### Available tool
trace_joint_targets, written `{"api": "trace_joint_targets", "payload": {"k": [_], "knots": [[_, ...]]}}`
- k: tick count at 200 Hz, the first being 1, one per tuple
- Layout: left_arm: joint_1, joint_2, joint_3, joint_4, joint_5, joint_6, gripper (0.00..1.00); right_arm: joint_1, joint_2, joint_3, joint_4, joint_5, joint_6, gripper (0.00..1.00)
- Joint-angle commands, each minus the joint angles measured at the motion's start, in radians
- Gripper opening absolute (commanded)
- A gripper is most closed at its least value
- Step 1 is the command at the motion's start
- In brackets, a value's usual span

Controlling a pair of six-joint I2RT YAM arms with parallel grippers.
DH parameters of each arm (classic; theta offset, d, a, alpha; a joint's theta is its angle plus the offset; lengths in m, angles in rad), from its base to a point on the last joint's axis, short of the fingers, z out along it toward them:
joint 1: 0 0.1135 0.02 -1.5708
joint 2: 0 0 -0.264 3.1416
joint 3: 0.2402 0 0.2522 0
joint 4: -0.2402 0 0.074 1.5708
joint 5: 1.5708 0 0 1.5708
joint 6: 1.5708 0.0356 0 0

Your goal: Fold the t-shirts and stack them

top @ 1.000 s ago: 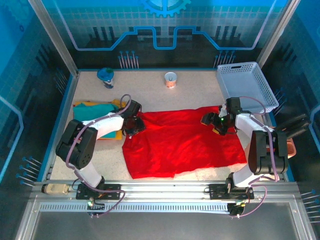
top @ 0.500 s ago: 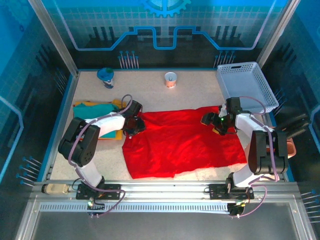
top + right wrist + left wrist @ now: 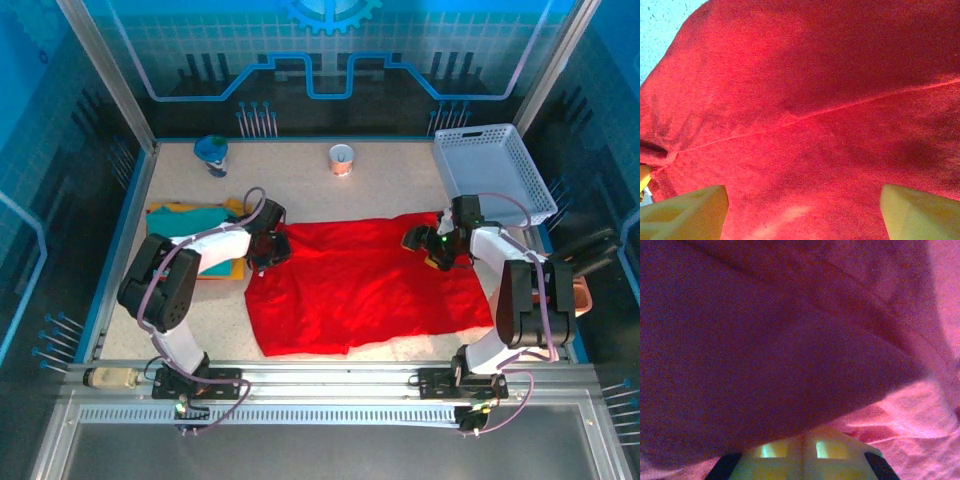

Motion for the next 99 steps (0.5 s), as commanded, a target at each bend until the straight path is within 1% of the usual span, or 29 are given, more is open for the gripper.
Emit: {"api": "trace_joint_targets", "payload": {"k": [1,24,52,72,99], "knots": [[-0.007,-0.041,0.030,-0.057,-0.024,0.029,0.00,-0.002,0.015,-0.008,0.003,-0.020,-0.012,0.80],[-0.011,-0.065,0.033,-0.082,-0.024,0.030,0.00,-0.002,0.012,-0.009,0.004,-0.023,-0.010,0.80],[-0.037,-0.097,0.036,-0.136,-0.037,0.033,0.00,-0.001,0.007,-0.012,0.000,-0.021,-0.011,0.80],[-0.069,-0.124,0.035,-0.175,-0.021,0.017,0.00,-0.001,0.001,-0.014,-0.001,-0.020,-0.013,0.80],[-0.125,-0.176,0.021,-0.222,-0.020,-0.039,0.00,-0.001,-0.002,-0.025,0.007,-0.021,-0.011,0.80]]}}
